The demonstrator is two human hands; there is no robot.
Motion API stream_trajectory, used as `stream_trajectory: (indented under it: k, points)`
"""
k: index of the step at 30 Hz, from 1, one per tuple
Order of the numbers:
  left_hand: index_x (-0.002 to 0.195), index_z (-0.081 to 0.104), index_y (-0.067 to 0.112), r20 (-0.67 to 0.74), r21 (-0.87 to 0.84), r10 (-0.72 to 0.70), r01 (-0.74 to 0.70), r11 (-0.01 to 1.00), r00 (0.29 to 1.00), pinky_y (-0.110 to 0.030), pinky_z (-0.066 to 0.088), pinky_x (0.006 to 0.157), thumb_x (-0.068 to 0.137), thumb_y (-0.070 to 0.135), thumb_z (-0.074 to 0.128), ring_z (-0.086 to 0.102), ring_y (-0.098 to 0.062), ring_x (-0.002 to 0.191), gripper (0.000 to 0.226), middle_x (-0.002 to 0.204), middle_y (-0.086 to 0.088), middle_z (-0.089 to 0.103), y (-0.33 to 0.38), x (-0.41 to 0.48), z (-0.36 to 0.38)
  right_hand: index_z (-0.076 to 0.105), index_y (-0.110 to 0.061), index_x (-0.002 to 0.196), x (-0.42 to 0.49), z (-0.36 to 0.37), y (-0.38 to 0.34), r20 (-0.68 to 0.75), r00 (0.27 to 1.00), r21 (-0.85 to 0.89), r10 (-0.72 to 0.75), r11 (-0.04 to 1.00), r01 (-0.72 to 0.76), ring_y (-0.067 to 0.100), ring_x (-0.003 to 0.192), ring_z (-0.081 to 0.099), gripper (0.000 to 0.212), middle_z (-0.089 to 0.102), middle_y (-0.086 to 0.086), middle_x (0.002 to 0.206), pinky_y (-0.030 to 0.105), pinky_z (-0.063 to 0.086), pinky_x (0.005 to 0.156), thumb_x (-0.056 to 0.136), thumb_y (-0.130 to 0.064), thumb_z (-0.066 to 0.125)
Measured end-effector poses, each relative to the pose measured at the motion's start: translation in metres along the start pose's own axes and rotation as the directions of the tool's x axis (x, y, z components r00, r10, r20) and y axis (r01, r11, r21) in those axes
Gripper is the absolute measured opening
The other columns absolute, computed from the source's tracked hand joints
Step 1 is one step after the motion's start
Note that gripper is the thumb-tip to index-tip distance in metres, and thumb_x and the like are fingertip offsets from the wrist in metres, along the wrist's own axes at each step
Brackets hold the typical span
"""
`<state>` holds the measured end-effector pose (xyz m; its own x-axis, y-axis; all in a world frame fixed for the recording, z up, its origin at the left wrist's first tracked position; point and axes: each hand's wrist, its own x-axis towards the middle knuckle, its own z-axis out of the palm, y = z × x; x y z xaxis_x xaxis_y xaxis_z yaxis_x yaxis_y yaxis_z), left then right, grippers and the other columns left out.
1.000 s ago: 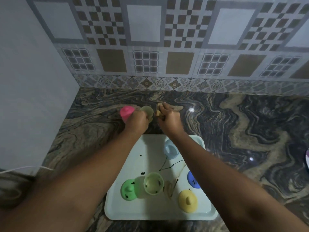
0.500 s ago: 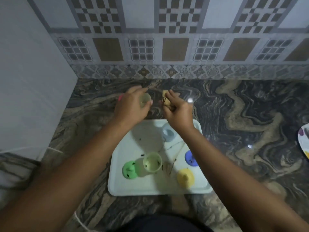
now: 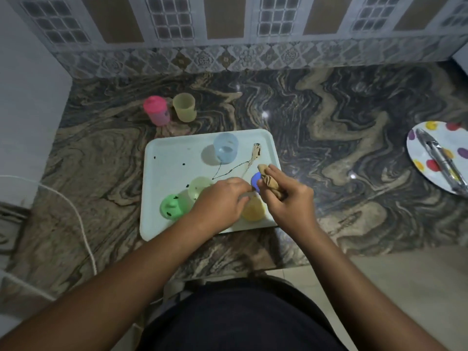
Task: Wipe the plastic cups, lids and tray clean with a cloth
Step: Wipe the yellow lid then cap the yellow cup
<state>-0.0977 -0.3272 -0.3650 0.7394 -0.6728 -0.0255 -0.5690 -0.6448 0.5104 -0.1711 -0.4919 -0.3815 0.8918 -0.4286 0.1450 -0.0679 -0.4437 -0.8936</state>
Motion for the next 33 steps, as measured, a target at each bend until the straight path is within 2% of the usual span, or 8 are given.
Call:
stream_trajectory:
  k: [5,8,12,17,21,25,28,33]
  points:
    - [0.135,0.054,0.036,0.161,0.219,0.031,-0.067,0.973,0.986,-0.036,0.051,0.078,0.088,0.008,0.054,0.056,-0.023,0.113,0.055,0.125,0.009,0.060,0.005,-0.001,0.032,0.075,-0.010,0.122,-0.025,-0.010,0.028,-0.013,0.997,-0.069,0.072,0.995,-0.073,0.001,0.124,0.059,0.036,0.069,0.010,0.132,0.010,0.045,0.104,0.087,-0.015,0.081]
    - [0.127,0.058,0.032,0.187,0.350,0.031,-0.096,0.932,0.982,-0.034,0.047,0.074,0.088,0.007,0.051,0.054,-0.024,0.110,0.047,0.121,0.007,0.059,0.006,0.004,0.037,0.076,-0.012,0.121,-0.031,-0.011,0.037,-0.032,0.996,-0.083,0.085,0.993,-0.087,0.009,0.126,0.063,0.034,0.070,0.009,0.130,0.028,0.050,0.108,0.087,-0.016,0.081]
    - [0.116,0.064,0.027,0.191,0.376,0.046,-0.116,0.919,0.981,-0.034,0.043,0.077,0.092,0.014,0.050,0.052,-0.024,0.111,0.031,0.118,0.004,0.059,0.006,0.011,0.040,0.075,-0.015,0.121,-0.032,-0.016,0.036,-0.033,0.989,-0.036,0.143,0.989,-0.144,0.009,0.127,0.063,0.033,0.070,0.005,0.130,0.023,0.049,0.107,0.088,-0.015,0.079]
    - [0.100,0.074,0.020,-0.105,0.095,0.086,-0.076,0.993,0.991,-0.042,0.054,0.078,0.086,0.018,0.069,0.061,-0.035,0.097,0.015,0.112,-0.003,0.068,0.004,0.013,0.030,0.075,-0.020,0.122,-0.030,-0.026,0.019,-0.002,0.956,0.243,0.294,0.927,-0.284,0.000,0.112,0.069,0.029,0.074,-0.011,0.121,0.034,0.055,0.103,0.093,-0.018,0.075]
    - [0.099,0.078,0.017,-0.248,-0.336,-0.087,-0.001,0.942,0.965,-0.026,0.057,0.087,0.082,0.006,0.076,0.070,-0.018,0.100,0.020,0.118,-0.006,0.070,0.025,0.014,-0.017,0.072,-0.007,0.125,-0.023,-0.031,-0.019,0.083,0.966,0.417,0.245,0.872,-0.256,0.005,0.105,0.069,0.029,0.073,-0.001,0.125,0.030,0.060,0.088,0.096,-0.008,0.070]
    - [0.108,0.074,0.014,-0.070,-0.831,-0.340,0.134,0.540,0.938,-0.039,0.062,0.076,0.083,-0.002,0.073,0.074,-0.017,0.092,0.030,0.114,-0.004,0.073,0.039,0.007,-0.063,0.071,-0.008,0.125,-0.007,-0.033,-0.053,0.082,0.985,0.516,0.151,0.839,-0.172,0.013,0.072,0.061,0.029,0.073,0.025,0.109,0.020,0.053,0.058,0.097,-0.004,0.066]
    - [0.121,0.064,0.011,0.004,-0.977,-0.402,0.088,0.192,0.916,-0.035,0.061,0.077,0.078,-0.004,0.071,0.072,-0.022,0.102,0.046,0.116,-0.009,0.072,0.042,0.000,-0.085,0.073,-0.014,0.118,0.003,-0.032,-0.074,0.083,0.994,0.592,0.072,0.799,-0.107,0.017,0.078,0.066,0.023,0.072,0.025,0.109,0.025,0.058,0.063,0.096,-0.009,0.067]
    - [0.114,0.066,0.008,0.103,-0.994,-0.354,0.089,-0.056,0.930,-0.035,0.060,0.079,0.081,0.016,0.063,0.072,-0.023,0.102,0.034,0.111,-0.011,0.074,0.043,-0.009,-0.101,0.076,-0.022,0.118,0.012,-0.015,-0.088,0.165,0.986,0.606,-0.023,0.791,-0.083,0.029,0.102,0.067,0.028,0.074,0.000,0.124,0.067,0.054,0.084,0.098,-0.035,0.061]
